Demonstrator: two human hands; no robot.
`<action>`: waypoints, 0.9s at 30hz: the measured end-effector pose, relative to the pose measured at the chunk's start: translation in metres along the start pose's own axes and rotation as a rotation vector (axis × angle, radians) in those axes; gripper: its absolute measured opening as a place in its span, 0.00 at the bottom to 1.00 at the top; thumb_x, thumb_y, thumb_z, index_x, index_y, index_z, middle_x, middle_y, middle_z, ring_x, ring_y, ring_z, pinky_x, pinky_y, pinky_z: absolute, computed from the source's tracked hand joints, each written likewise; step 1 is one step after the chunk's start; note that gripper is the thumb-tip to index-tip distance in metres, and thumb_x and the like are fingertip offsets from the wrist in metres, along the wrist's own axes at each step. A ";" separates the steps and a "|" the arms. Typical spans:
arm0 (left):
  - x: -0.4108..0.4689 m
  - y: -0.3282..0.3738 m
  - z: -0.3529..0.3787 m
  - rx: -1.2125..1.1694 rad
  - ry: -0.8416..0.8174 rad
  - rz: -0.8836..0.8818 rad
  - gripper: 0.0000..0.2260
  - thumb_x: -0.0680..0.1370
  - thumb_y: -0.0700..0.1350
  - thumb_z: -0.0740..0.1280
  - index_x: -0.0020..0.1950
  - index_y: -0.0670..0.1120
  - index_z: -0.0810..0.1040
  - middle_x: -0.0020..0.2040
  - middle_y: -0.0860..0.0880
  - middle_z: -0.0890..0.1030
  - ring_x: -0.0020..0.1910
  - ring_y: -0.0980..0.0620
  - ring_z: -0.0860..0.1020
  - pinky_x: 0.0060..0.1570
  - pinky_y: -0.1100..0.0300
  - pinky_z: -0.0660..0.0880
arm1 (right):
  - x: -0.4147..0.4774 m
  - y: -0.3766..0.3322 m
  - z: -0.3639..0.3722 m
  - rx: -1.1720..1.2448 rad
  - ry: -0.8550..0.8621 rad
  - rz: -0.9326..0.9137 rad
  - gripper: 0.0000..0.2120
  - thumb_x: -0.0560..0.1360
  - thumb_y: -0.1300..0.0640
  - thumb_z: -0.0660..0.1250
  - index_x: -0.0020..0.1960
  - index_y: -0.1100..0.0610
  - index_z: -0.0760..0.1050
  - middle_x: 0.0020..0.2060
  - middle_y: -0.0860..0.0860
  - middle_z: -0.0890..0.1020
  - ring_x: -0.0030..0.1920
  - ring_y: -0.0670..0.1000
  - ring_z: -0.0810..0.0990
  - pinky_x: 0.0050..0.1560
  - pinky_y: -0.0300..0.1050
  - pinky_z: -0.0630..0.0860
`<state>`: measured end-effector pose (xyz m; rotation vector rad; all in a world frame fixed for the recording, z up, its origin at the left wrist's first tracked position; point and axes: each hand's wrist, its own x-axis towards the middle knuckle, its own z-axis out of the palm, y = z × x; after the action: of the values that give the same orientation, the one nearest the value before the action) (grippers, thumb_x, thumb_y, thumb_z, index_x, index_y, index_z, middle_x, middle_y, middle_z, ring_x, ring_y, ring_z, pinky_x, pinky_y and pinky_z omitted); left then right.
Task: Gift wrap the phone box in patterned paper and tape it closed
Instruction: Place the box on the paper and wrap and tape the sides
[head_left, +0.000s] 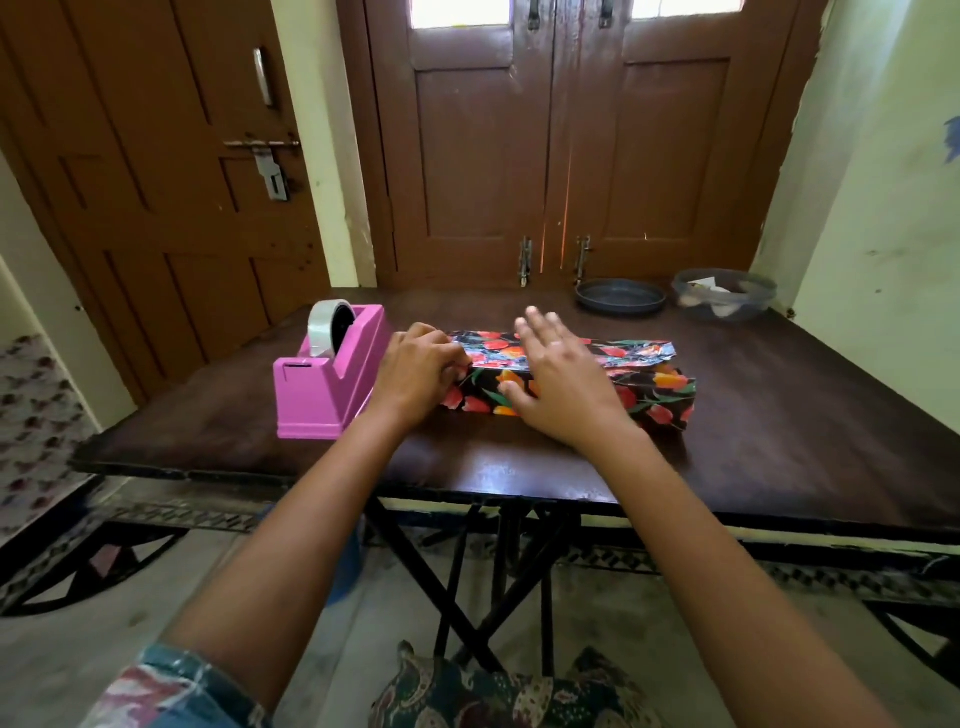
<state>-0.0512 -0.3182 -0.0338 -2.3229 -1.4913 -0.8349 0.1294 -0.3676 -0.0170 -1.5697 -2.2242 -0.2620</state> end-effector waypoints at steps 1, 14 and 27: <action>-0.001 0.001 0.001 0.007 0.006 0.006 0.07 0.73 0.42 0.69 0.49 0.46 0.84 0.50 0.45 0.82 0.56 0.42 0.74 0.53 0.50 0.70 | 0.004 -0.009 0.005 -0.011 -0.012 -0.047 0.35 0.77 0.46 0.59 0.76 0.60 0.48 0.76 0.56 0.51 0.76 0.53 0.48 0.74 0.46 0.46; -0.007 -0.055 -0.080 -0.041 -0.114 -0.563 0.09 0.78 0.47 0.65 0.55 0.49 0.81 0.53 0.49 0.80 0.41 0.53 0.74 0.32 0.61 0.68 | 0.003 -0.029 0.051 0.003 0.008 -0.057 0.30 0.77 0.52 0.58 0.75 0.58 0.53 0.74 0.54 0.58 0.75 0.52 0.54 0.74 0.45 0.46; -0.012 -0.058 -0.105 -0.569 -0.294 -1.160 0.18 0.80 0.50 0.60 0.64 0.39 0.71 0.57 0.39 0.76 0.40 0.44 0.77 0.42 0.51 0.79 | 0.004 -0.028 0.051 0.003 0.031 -0.055 0.30 0.77 0.52 0.59 0.76 0.57 0.52 0.75 0.54 0.58 0.75 0.52 0.54 0.74 0.44 0.45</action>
<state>-0.1412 -0.3538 0.0383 -1.7321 -3.1482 -1.3067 0.0908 -0.3553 -0.0593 -1.4946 -2.2451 -0.2959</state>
